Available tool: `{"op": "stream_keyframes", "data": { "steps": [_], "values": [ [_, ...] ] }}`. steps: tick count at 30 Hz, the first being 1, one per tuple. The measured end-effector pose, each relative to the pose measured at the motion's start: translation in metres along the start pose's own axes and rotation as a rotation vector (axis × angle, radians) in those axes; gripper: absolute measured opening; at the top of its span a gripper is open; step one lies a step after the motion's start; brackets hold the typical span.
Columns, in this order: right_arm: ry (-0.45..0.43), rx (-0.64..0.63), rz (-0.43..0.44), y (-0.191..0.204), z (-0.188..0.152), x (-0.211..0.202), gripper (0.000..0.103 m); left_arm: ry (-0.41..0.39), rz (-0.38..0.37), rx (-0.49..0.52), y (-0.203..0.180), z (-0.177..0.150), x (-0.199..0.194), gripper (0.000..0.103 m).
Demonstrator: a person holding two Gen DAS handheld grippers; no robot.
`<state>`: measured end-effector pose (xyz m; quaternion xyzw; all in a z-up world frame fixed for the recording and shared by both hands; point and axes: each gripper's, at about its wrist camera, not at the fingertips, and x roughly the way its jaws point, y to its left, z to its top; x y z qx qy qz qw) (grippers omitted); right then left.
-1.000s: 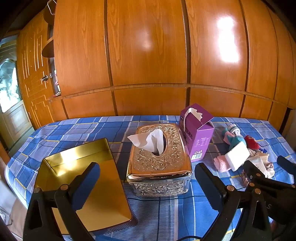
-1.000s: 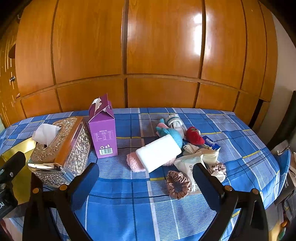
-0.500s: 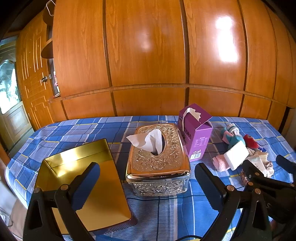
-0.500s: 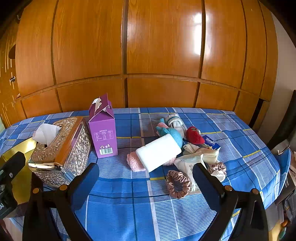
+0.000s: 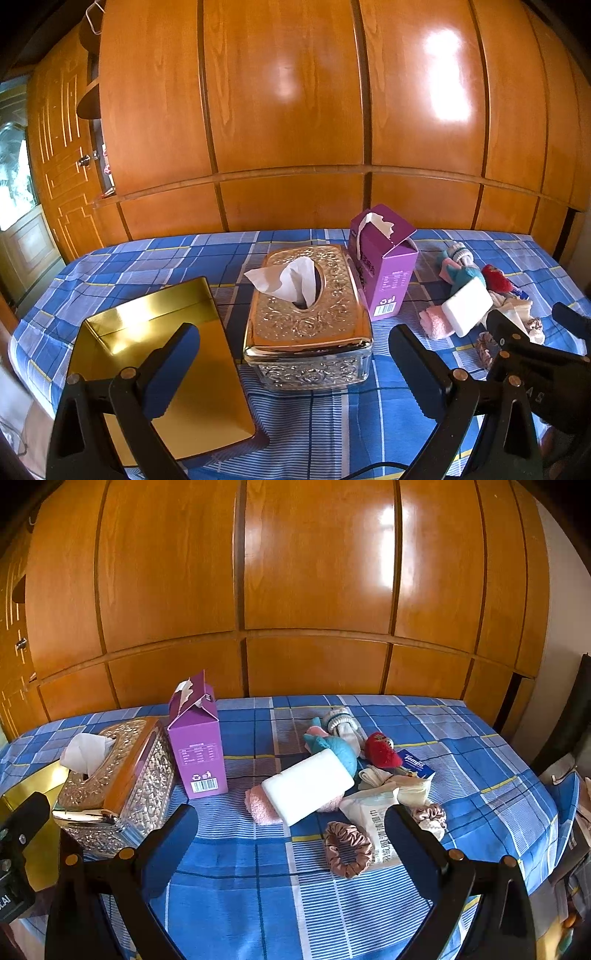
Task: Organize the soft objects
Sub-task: 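Reach the left tool to the white sponge block and grasp it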
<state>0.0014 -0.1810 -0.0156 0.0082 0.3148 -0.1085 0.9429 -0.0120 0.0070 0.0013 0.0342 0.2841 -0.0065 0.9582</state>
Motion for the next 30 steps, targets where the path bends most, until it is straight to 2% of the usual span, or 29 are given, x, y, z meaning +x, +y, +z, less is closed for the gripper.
{"op": "stream_keyframes", "data": {
  "steps": [6,10,13,14,16,19,23,30],
  "values": [
    [0.014,0.024,-0.026,-0.019,-0.002,0.004,0.103,0.002,-0.035,0.039,-0.01,0.0,0.0,0.103],
    [0.071,0.045,-0.046,-0.041,-0.007,0.016,0.103,0.009,-0.158,0.069,-0.016,-0.001,0.002,0.103],
    [0.138,0.072,-0.062,-0.063,-0.014,0.028,0.103,0.053,-0.265,0.098,-0.028,0.003,0.007,0.103],
    [0.158,0.077,-0.068,-0.07,-0.017,0.031,0.103,0.066,-0.274,0.116,-0.033,0.004,0.009,0.103],
    [0.199,0.085,-0.078,-0.083,-0.025,0.036,0.103,0.089,-0.292,0.168,-0.046,0.005,0.014,0.103],
    [0.25,0.093,-0.086,-0.1,-0.04,0.042,0.103,0.146,-0.362,0.227,-0.065,0.004,0.026,0.103],
    [0.287,0.092,-0.091,-0.111,-0.053,0.046,0.103,0.169,-0.401,0.322,-0.092,0.005,0.037,0.103],
    [0.304,0.12,-0.081,-0.121,-0.058,0.053,0.103,0.142,-0.444,0.561,-0.159,0.012,0.063,0.102]
  ]
}}
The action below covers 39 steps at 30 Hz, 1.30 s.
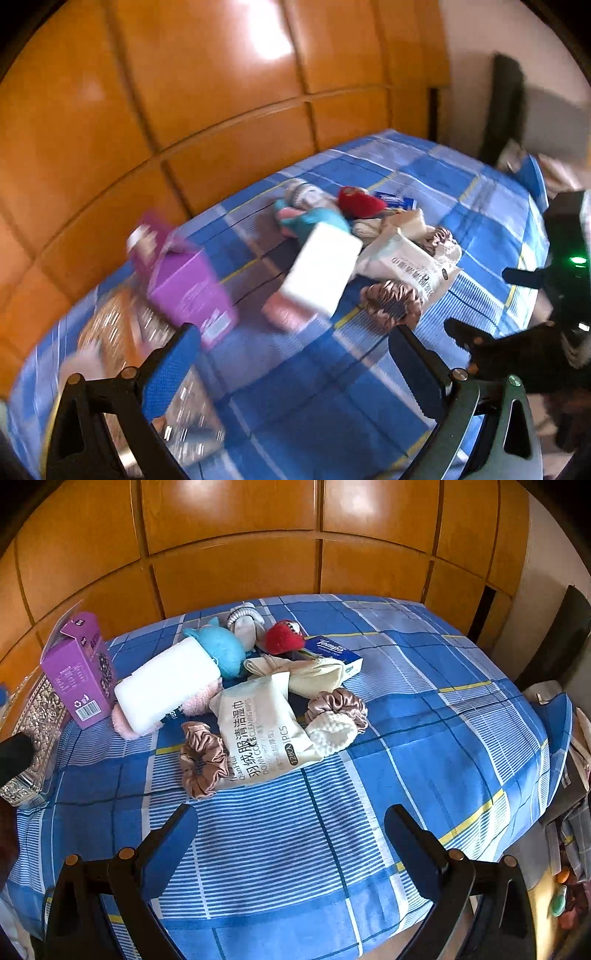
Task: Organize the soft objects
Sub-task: 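Reach the left tool to the white sponge block and grasp it, then carry the white sponge into the gold tray and open the left tool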
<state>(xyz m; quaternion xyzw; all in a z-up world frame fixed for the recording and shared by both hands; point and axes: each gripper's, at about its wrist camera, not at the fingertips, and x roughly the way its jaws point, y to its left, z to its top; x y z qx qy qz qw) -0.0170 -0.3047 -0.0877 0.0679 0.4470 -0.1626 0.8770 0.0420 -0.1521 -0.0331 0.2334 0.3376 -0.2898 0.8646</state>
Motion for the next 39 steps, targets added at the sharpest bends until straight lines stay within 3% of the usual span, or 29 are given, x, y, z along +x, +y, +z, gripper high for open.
{"op": "stream_keyframes", "data": {
  "steps": [5,11,13,15,21,25,31,39],
  "values": [
    [0.004,0.018,0.005,-0.006,0.001,0.001,0.103,0.05,-0.016,0.092,-0.014,0.024,0.046,0.102],
    [0.02,0.031,0.017,-0.011,0.001,0.007,0.103,0.131,-0.042,0.131,-0.015,0.042,0.09,0.093],
    [0.023,0.033,0.018,-0.012,0.0,0.009,0.103,0.148,-0.055,0.134,-0.015,0.046,0.102,0.083],
    [0.03,0.04,0.022,-0.013,0.0,0.011,0.103,0.191,-0.073,0.128,-0.015,0.048,0.117,0.08],
    [0.048,0.054,0.022,-0.017,-0.002,0.017,0.103,0.211,-0.077,0.149,-0.027,0.05,0.132,0.059],
    [0.055,0.057,0.022,-0.017,-0.003,0.019,0.102,0.182,-0.105,0.14,-0.027,0.053,0.124,0.057],
    [0.071,0.053,0.03,-0.015,-0.005,0.022,0.102,0.111,-0.176,0.028,0.0,0.093,0.101,0.058],
    [0.073,0.033,0.031,-0.011,-0.008,0.023,0.102,0.007,-0.085,-0.299,0.111,0.158,0.071,0.058]
  ]
}}
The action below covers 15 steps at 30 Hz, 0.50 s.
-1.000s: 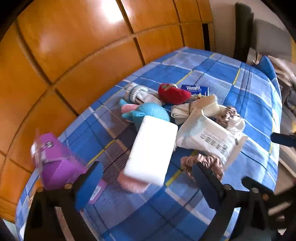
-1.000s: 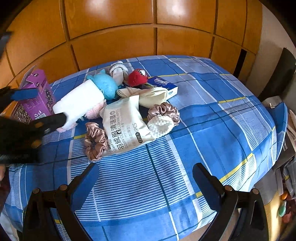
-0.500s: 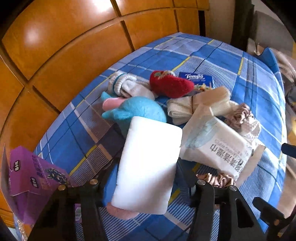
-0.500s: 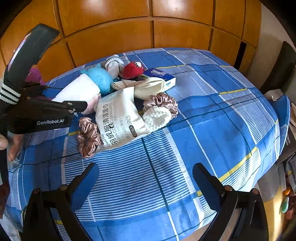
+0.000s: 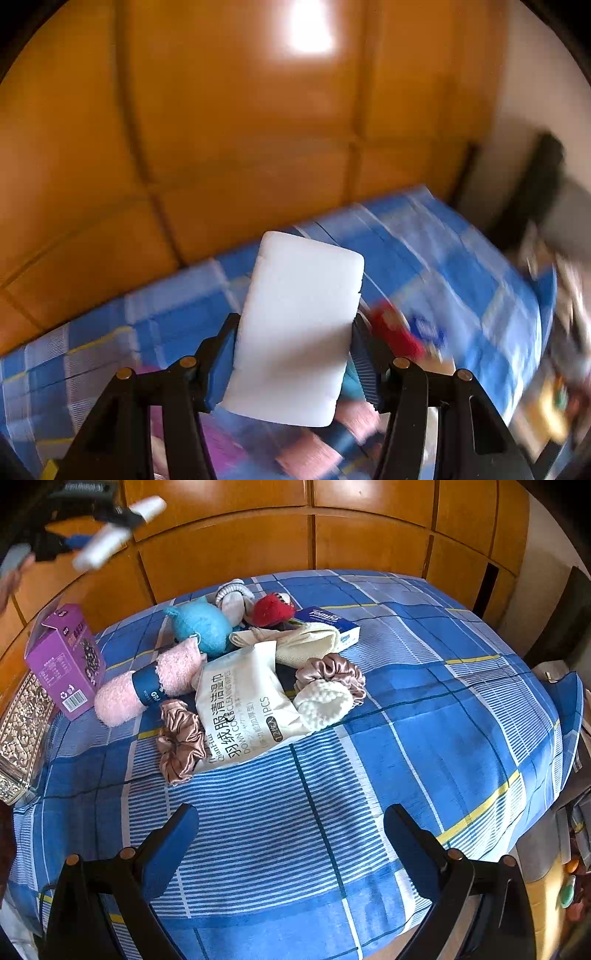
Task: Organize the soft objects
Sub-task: 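Carry the white sponge into the gold tray and open the left tool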
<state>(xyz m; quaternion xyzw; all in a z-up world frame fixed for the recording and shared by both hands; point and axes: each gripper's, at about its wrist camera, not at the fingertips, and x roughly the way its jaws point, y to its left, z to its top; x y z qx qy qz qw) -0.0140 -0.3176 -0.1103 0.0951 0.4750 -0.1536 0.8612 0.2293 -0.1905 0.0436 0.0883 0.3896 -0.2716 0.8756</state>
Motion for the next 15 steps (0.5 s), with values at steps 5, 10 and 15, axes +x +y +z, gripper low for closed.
{"op": "stream_keyframes", "data": {
  "steps": [5,10,15],
  "values": [
    [0.006,-0.012,0.002,0.003,-0.002,0.003,0.1,-0.073,0.094,-0.194,0.084,0.021,-0.034,0.058],
    [0.002,-0.026,0.013,0.006,-0.001,0.002,0.098,-0.08,0.21,-0.289,0.151,-0.003,-0.06,0.058],
    [-0.007,-0.035,0.023,0.01,0.0,0.0,0.098,-0.066,0.31,-0.339,0.211,-0.057,-0.086,0.058]
  ]
}}
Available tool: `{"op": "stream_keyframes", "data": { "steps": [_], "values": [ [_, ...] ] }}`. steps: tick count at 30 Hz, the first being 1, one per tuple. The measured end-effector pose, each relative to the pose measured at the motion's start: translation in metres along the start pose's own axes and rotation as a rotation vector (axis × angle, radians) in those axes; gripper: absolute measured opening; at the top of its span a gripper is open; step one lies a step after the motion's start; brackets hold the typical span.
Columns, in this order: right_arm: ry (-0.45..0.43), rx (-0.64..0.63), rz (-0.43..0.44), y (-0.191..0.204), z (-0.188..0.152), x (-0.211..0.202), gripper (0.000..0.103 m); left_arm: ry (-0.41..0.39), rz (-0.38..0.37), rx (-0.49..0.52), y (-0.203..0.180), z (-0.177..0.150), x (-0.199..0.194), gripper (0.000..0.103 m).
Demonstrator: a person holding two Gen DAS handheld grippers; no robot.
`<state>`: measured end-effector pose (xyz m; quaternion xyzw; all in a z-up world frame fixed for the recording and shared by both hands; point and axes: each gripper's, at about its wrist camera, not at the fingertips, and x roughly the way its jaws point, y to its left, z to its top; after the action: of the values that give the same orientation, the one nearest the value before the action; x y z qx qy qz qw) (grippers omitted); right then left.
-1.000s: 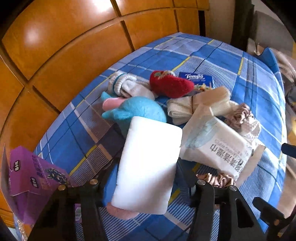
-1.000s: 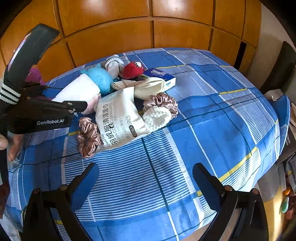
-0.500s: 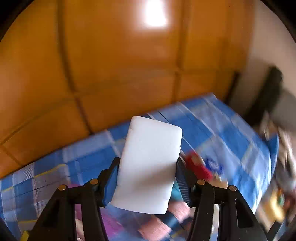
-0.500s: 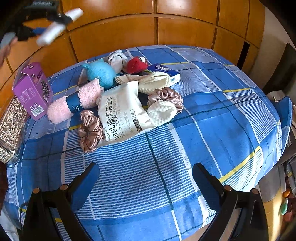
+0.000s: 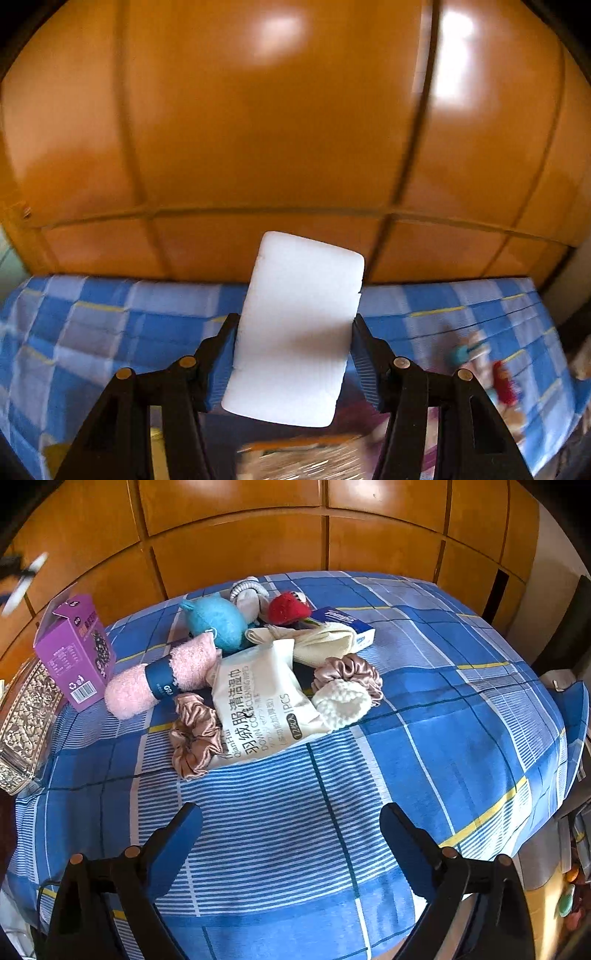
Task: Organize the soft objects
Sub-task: 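Carry the white sponge into the gold tray and open the left tool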
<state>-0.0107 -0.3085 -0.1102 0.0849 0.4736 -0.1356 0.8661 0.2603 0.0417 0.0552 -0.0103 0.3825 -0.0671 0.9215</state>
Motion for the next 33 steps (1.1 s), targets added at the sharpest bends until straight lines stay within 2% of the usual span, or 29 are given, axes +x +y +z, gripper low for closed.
{"op": "stream_keyframes", "data": {
  "steps": [3,6,10,14,21,23,28,32,33],
  "values": [
    [-0.013,-0.025,0.014,0.006,0.002,-0.004,0.097,0.019,0.034,-0.053,0.042,-0.022,-0.004,0.058],
    [-0.033,-0.066,0.028,0.016,0.006,-0.008,0.09,0.04,0.059,-0.105,0.085,-0.05,-0.015,0.058],
    [-0.075,-0.116,0.04,0.03,0.016,-0.013,0.084,0.063,0.072,-0.146,0.116,-0.089,-0.03,0.058],
    [-0.098,-0.204,0.029,0.052,0.028,-0.007,0.076,0.08,0.072,-0.19,0.129,-0.121,-0.049,0.059],
    [-0.138,-0.321,-0.04,0.077,0.043,0.003,0.076,0.128,0.077,-0.263,0.149,-0.179,-0.067,0.059],
    [-0.127,-0.346,-0.049,0.08,0.045,0.009,0.067,0.162,0.064,-0.299,0.154,-0.195,-0.064,0.059],
    [-0.121,-0.399,-0.108,0.085,0.042,0.02,0.053,0.23,0.056,-0.375,0.161,-0.227,-0.048,0.059],
    [-0.126,-0.425,-0.154,0.085,0.04,0.021,0.041,0.266,0.036,-0.472,0.17,-0.231,-0.033,0.059],
    [-0.129,-0.436,-0.17,0.085,0.038,0.021,0.041,0.267,0.039,-0.487,0.171,-0.23,-0.03,0.059]
  ]
}}
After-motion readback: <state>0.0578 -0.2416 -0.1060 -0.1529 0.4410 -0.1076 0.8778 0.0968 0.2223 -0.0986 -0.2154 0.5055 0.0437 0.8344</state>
